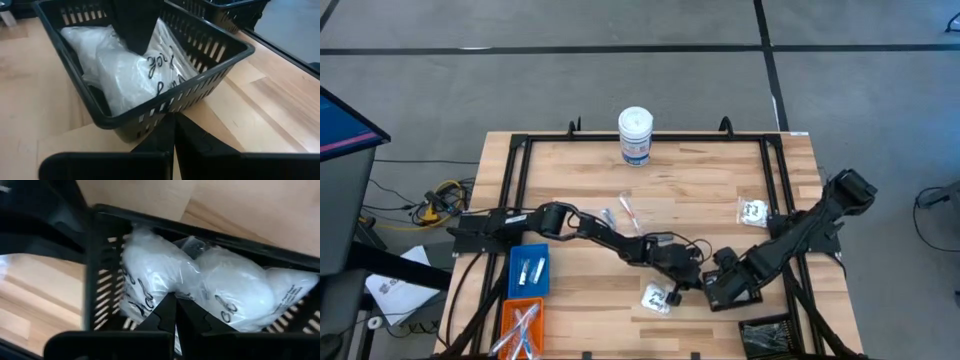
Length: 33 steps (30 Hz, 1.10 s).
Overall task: Pick & Place Travel size toiletries
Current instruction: Put the white cotton swab pack into the top black bin
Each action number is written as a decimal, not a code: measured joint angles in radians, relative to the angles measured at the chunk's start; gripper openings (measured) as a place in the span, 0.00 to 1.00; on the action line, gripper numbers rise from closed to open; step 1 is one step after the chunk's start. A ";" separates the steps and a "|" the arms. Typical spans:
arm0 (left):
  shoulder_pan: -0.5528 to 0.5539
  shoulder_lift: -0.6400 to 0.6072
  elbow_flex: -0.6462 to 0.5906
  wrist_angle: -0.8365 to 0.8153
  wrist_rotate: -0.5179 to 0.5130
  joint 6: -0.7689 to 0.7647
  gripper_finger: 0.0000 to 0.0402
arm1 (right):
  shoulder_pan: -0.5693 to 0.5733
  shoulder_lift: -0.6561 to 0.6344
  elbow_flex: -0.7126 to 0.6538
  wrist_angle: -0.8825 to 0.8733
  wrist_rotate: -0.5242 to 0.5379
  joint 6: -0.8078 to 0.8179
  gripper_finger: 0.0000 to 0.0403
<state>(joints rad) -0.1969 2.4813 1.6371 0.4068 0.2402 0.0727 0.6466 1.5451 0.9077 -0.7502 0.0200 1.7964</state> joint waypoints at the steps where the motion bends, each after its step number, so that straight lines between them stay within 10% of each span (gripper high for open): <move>1: 0.001 0.000 0.000 0.001 0.000 0.000 0.00 | 0.000 -0.006 0.000 0.001 0.006 -0.001 0.00; 21: 0.003 0.000 0.000 0.016 -0.004 0.001 0.00 | 0.007 -0.056 0.090 -0.015 0.087 -0.075 0.23; 33: 0.003 0.000 0.000 0.015 0.002 0.001 0.00 | 0.053 -0.056 0.090 -0.126 0.036 0.035 0.20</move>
<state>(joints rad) -0.1940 2.4813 1.6371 0.4213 0.2424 0.0736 0.6997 1.4895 0.9977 -0.8767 0.0565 1.8316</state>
